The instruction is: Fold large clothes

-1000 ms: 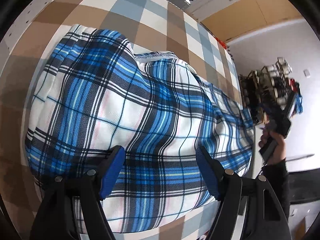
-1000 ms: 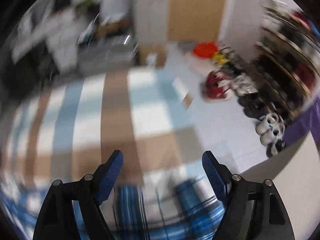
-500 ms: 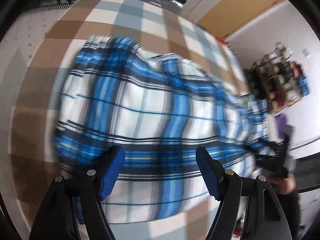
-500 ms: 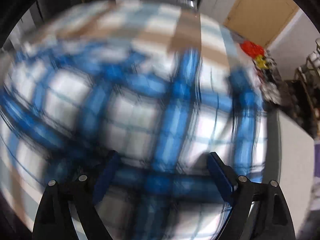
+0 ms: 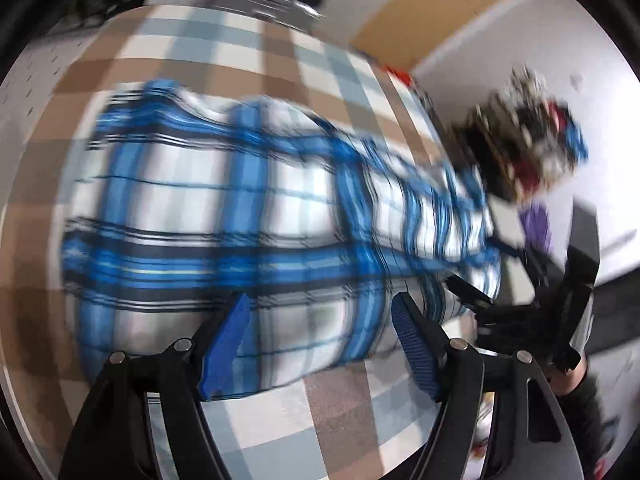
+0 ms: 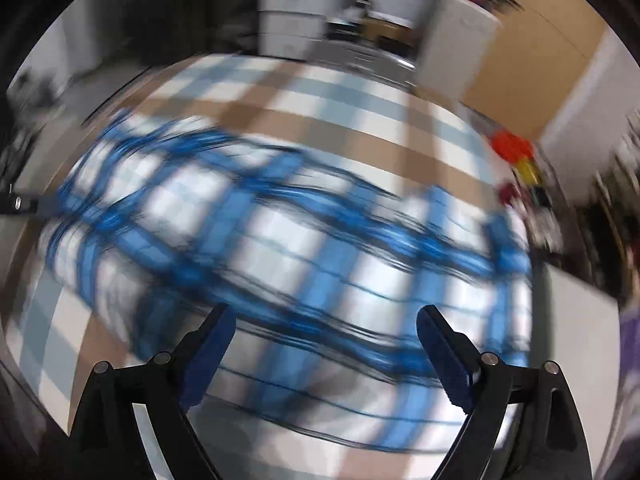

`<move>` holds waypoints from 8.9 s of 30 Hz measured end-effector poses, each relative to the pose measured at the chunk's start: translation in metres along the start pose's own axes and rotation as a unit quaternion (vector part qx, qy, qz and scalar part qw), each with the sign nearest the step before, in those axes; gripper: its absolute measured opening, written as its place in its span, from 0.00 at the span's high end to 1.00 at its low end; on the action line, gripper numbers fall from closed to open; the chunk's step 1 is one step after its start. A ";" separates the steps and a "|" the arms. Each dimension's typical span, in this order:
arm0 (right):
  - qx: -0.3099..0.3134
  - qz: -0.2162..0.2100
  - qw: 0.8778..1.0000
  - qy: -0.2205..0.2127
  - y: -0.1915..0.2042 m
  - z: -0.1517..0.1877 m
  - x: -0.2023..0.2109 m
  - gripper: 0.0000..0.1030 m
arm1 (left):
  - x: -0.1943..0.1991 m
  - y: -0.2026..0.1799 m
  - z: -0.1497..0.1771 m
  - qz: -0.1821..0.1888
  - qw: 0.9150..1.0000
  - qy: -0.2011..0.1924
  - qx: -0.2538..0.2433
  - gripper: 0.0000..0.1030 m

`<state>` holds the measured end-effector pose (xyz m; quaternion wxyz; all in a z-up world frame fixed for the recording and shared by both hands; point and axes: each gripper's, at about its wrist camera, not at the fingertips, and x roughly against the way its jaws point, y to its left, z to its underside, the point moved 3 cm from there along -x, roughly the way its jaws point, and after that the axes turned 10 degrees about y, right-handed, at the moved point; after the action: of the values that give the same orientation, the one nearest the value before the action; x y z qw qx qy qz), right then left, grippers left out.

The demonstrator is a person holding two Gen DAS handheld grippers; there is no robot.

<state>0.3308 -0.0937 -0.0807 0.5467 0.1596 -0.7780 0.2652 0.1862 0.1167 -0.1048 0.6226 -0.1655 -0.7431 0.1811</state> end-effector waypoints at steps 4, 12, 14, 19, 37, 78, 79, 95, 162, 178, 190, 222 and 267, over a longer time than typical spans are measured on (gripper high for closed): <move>0.036 0.031 0.996 0.072 0.029 0.001 -0.053 0.11 | -0.032 0.025 0.006 -0.024 0.999 0.036 0.033 0.35; -0.075 -0.088 0.990 0.084 -0.014 -0.019 -0.031 0.06 | -0.015 0.057 0.016 0.053 0.997 0.012 0.058 0.34; -0.117 -0.133 0.983 0.047 -0.024 -0.043 -0.014 0.05 | -0.013 0.059 0.017 0.053 0.997 0.008 0.056 0.34; -0.106 -0.077 0.989 0.066 -0.001 -0.094 -0.031 0.05 | -0.014 0.049 0.029 0.027 0.999 -0.001 0.023 0.34; -0.096 -0.044 0.994 0.025 -0.048 0.022 -0.007 0.00 | 0.013 0.031 -0.055 -0.028 0.999 -0.007 0.019 0.33; -0.303 -0.380 0.827 -0.283 0.014 0.202 0.102 0.00 | 0.071 0.030 0.139 -0.175 0.956 -0.234 0.024 0.26; -0.306 -0.359 0.834 -0.287 0.017 0.205 0.105 0.00 | 0.074 0.026 0.143 -0.178 0.953 -0.246 0.022 0.17; -0.382 -0.305 0.842 -0.229 -0.022 0.216 0.061 0.00 | 0.045 0.010 0.105 -0.244 0.939 -0.238 -0.037 0.16; -0.114 -0.162 0.980 -0.013 0.062 -0.069 -0.008 0.00 | 0.015 0.067 0.103 0.007 0.980 -0.198 0.012 0.03; -0.222 -0.192 0.956 -0.030 -0.025 -0.035 -0.027 0.00 | 0.016 0.068 0.102 0.018 0.979 -0.202 0.014 0.03; -0.329 -0.247 0.912 -0.012 -0.131 0.070 -0.078 0.00 | 0.010 0.060 0.099 -0.023 0.980 -0.199 0.009 0.03; -0.502 -0.238 0.827 -0.086 -0.150 0.194 -0.059 0.77 | 0.005 0.058 0.100 -0.063 0.979 -0.195 0.002 0.03; -0.289 0.012 0.924 -0.250 -0.125 0.232 0.129 0.96 | -0.053 -0.116 0.082 0.226 0.965 0.006 -0.136 0.05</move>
<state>0.1751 -0.3250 0.0087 0.3531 0.0460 -0.9343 -0.0131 0.1119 -0.0160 -0.1086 0.5420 -0.4133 -0.6999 0.2136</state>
